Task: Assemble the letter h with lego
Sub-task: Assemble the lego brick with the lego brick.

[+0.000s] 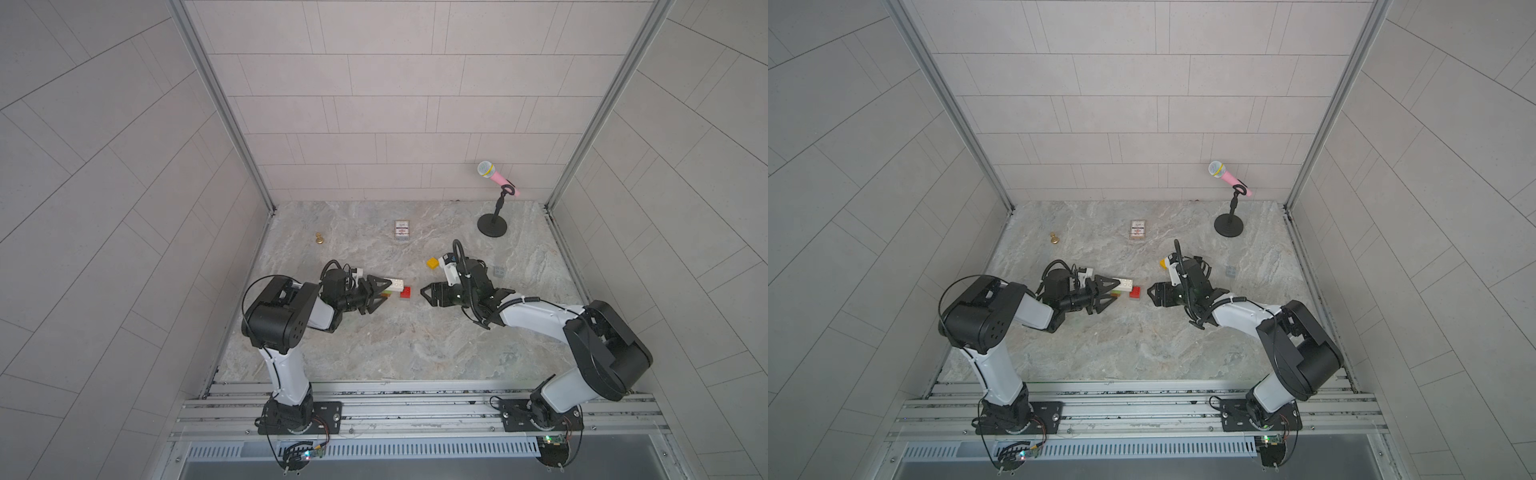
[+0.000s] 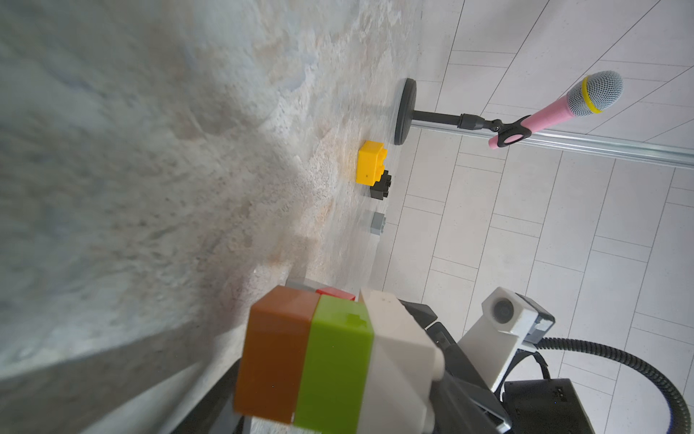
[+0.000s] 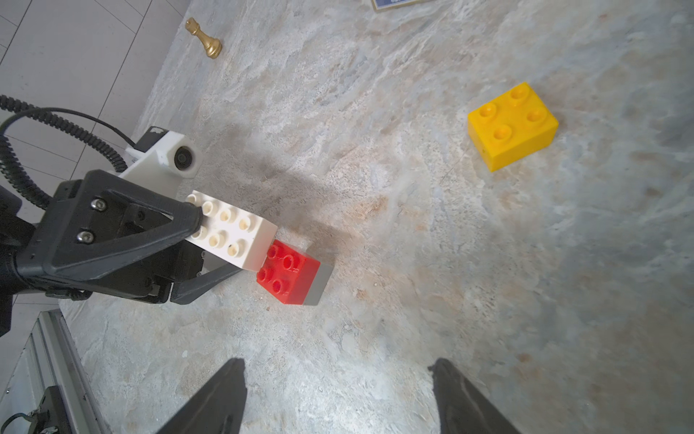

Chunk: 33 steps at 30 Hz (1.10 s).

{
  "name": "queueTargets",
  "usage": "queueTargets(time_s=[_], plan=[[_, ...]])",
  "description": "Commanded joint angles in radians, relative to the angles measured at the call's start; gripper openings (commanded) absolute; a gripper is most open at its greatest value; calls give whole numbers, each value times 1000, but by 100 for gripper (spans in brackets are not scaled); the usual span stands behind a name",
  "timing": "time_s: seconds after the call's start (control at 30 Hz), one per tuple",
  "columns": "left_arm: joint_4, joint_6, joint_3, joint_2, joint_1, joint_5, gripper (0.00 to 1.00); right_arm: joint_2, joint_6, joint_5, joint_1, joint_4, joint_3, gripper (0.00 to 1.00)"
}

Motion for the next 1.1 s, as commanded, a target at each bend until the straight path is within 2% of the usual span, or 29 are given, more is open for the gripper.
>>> queueTargets(time_s=[0.0, 0.13, 0.2, 0.4, 0.67, 0.83, 1.07], plan=[[15, -16, 11, 15, -16, 18, 0, 18, 0, 0, -1, -31, 19, 80], [186, -118, 4, 82, -29, 36, 0, 33, -3, -4, -1, -42, 30, 80], [204, -129, 7, 100, -35, 44, 0, 40, -3, -6, 0, -48, 35, 80], [114, -73, -11, 64, -31, 35, 0, 47, -12, 2, -2, -67, 45, 80], [-104, 46, -6, 11, -28, 31, 1, 67, -44, -4, 2, -93, 77, 79], [-187, 89, -6, -4, -28, 22, 12, 132, -99, -42, 18, -161, 170, 79], [-168, 81, 1, 23, -21, 23, 19, 213, -149, -106, 64, -260, 286, 76]])
